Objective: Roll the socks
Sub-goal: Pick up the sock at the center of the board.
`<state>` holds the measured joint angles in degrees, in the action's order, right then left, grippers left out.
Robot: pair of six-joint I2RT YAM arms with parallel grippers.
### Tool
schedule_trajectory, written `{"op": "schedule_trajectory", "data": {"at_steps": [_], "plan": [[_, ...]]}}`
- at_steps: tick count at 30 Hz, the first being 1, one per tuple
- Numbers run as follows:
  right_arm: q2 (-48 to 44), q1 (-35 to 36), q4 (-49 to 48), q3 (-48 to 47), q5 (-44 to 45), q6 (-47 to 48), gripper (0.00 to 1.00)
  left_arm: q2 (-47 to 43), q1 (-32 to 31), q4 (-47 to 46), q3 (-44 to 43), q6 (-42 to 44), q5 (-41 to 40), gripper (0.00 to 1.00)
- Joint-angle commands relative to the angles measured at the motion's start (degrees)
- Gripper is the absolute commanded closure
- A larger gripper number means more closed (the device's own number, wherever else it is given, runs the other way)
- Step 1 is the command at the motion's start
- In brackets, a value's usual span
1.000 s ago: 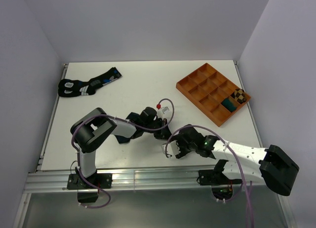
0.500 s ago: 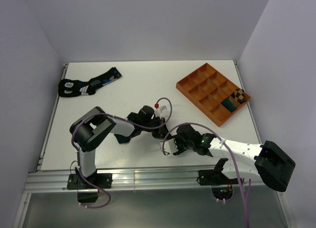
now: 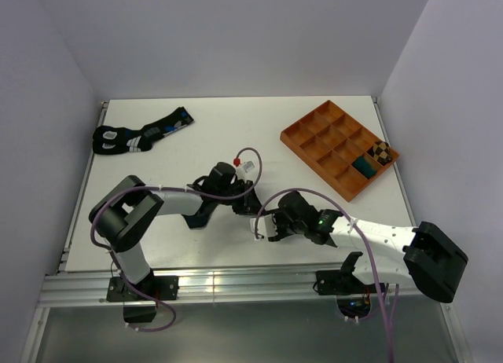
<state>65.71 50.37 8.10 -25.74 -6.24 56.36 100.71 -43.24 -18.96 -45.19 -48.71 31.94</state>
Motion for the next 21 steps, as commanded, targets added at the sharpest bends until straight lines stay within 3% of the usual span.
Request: {"op": "schedule_trajectory", "data": {"at_steps": [1, 13, 21], "plan": [[-0.3, -0.5, 5.2, 0.1, 0.5, -2.2, 1.0, -4.2, 2.5, 0.7, 0.2, 2.7, -3.3, 0.8], [-0.9, -2.7, 7.5, -3.8, -0.3, -3.6, 1.0, -8.9, 4.7, 1.6, 1.9, 3.4, -5.2, 0.79], [-1.7, -13.9, 10.0, -12.5, -2.1, -5.6, 1.0, -15.4, 5.9, 3.8, 3.5, 3.4, -8.6, 0.81]]}}
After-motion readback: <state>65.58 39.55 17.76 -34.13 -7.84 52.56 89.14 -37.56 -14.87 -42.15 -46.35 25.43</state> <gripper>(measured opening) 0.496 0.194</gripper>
